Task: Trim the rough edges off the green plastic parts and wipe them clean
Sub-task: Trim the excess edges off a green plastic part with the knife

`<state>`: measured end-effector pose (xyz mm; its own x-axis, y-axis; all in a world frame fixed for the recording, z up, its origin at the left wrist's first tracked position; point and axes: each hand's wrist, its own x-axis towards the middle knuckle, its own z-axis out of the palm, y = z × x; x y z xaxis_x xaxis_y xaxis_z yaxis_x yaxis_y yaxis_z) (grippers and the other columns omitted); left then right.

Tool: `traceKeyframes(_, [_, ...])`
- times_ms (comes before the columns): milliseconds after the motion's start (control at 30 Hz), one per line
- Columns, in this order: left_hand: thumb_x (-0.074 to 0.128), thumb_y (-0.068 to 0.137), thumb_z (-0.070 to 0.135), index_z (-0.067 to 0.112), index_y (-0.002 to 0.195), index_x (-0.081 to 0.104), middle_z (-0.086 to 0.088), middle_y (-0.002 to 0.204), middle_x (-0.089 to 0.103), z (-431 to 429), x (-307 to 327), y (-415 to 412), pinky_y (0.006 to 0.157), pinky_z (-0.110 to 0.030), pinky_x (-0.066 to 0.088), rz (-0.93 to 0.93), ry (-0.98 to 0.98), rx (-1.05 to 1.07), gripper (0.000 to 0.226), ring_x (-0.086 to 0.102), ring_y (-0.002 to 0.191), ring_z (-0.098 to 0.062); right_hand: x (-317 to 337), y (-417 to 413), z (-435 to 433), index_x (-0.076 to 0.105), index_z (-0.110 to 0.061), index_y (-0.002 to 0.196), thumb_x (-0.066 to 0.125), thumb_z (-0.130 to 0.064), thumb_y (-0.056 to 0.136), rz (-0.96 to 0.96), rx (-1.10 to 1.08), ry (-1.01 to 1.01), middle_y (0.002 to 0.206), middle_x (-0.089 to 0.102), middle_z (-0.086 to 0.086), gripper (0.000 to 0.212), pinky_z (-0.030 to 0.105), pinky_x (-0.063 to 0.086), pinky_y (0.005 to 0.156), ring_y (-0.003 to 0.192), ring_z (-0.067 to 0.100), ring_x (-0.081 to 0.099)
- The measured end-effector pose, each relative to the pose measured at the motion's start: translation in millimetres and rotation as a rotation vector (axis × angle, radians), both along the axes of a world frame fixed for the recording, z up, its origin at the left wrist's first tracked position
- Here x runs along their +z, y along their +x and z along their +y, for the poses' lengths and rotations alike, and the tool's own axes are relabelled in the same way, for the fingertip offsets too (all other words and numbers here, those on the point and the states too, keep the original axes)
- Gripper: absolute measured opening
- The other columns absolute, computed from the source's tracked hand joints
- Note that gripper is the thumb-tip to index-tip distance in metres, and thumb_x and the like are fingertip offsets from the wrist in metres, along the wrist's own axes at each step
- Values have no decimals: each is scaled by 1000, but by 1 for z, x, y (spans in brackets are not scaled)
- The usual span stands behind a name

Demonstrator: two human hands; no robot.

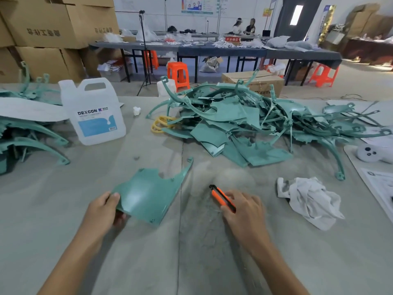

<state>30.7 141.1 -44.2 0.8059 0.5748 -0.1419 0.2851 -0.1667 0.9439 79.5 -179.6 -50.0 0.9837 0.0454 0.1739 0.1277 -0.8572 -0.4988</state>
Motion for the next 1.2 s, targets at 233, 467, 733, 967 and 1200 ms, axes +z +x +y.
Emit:
traceKeyframes(233, [68, 90, 14, 15, 124, 66, -14, 118, 63, -8, -7, -18, 101, -45, 41, 65, 675, 2, 33, 54, 115, -35, 8, 4, -17, 68, -28, 110, 62, -41, 94, 26, -50, -20, 92, 55, -8, 22, 33, 37, 85, 107, 24, 52])
traceKeyframes(467, [52, 80, 79, 36, 159, 10, 1, 168, -7, -72, -15, -4, 123, -41, -1, 205, 794, -414, 99, -10, 154, -22, 10, 5, -9, 60, -24, 108, 53, -52, 98, 57, 38, -319, 109, 56, -1, 31, 32, 30, 92, 106, 22, 50])
traceKeyframes(733, [46, 99, 50, 31, 158, 25, 3, 167, 17, -62, -20, -10, 124, -35, 11, 11, 790, -296, 66, 10, 155, -18, 25, -8, -5, 52, -28, 109, 54, -33, 104, 251, 4, 601, 73, 69, 3, 7, 36, 48, 47, 52, 20, 60])
traceKeyframes(967, [31, 93, 70, 39, 134, 51, 7, 126, 68, -39, 6, 2, 76, -35, 47, 63, 923, -226, 56, 65, 111, -25, 28, -28, -6, 73, -18, 119, 41, 8, 96, 703, 209, 1324, 111, 71, 15, 48, 27, 49, 62, 73, 18, 58])
traceKeyframes(1200, [48, 98, 51, 41, 126, 57, 4, 90, 73, -30, 11, 6, 60, -36, 45, 61, 952, -237, 30, 66, 81, -34, 19, -41, -8, 70, -22, 126, 58, -21, 92, 598, 293, 1319, 110, 70, 15, 35, 23, 48, 60, 74, 14, 57])
